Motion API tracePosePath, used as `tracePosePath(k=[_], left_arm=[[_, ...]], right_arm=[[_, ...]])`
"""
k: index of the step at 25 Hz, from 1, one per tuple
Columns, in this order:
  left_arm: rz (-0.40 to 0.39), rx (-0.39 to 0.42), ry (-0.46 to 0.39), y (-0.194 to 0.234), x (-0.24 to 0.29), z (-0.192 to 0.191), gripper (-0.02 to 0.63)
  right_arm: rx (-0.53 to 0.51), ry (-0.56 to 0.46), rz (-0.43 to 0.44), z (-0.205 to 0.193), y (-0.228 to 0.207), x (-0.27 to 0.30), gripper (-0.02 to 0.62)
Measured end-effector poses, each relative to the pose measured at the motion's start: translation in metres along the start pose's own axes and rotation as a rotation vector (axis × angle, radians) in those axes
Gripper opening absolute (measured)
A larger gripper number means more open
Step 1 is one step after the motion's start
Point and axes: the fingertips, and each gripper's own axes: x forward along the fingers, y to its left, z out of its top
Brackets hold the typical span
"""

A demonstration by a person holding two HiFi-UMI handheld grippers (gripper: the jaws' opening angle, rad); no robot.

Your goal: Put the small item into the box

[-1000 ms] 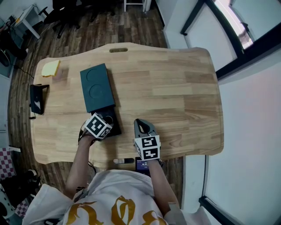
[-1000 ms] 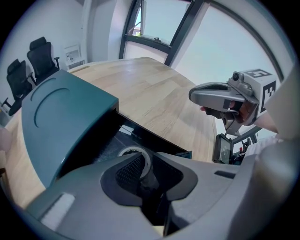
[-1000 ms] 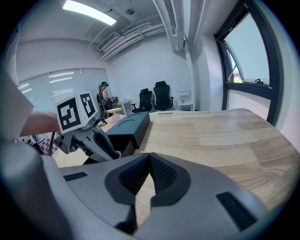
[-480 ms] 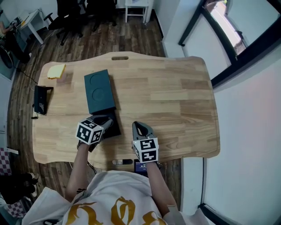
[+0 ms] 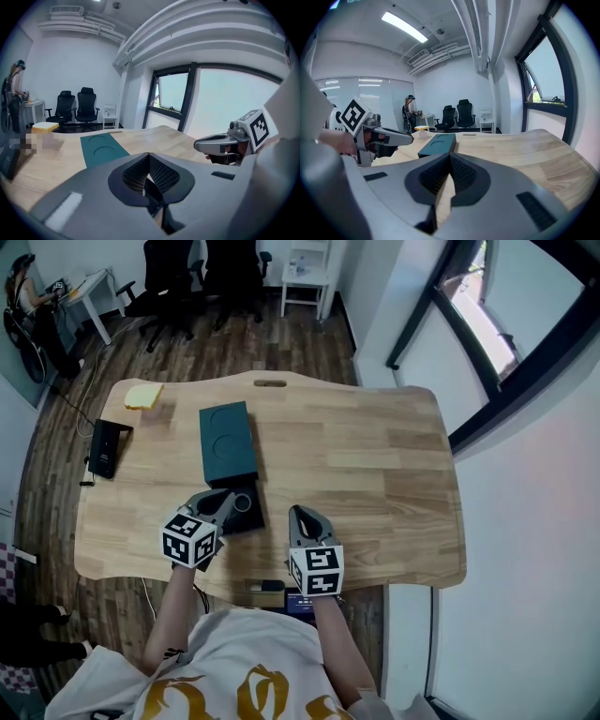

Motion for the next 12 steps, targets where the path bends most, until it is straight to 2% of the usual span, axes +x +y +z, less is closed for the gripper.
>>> tracePosePath(k=[3, 12], left_arm=[[0.018, -0.026, -0.048, 0.000, -0.014, 0.007, 0.003], [0.042, -0.013, -0.107, -0.007, -0.029, 0.017, 0.003]], right_arm=[[-0.015, -0.035, 0.008, 0.009, 0.006, -0.007, 0.005], [-0.033, -0.062, -0.023, 0.015, 0.009, -0.022, 0.005]])
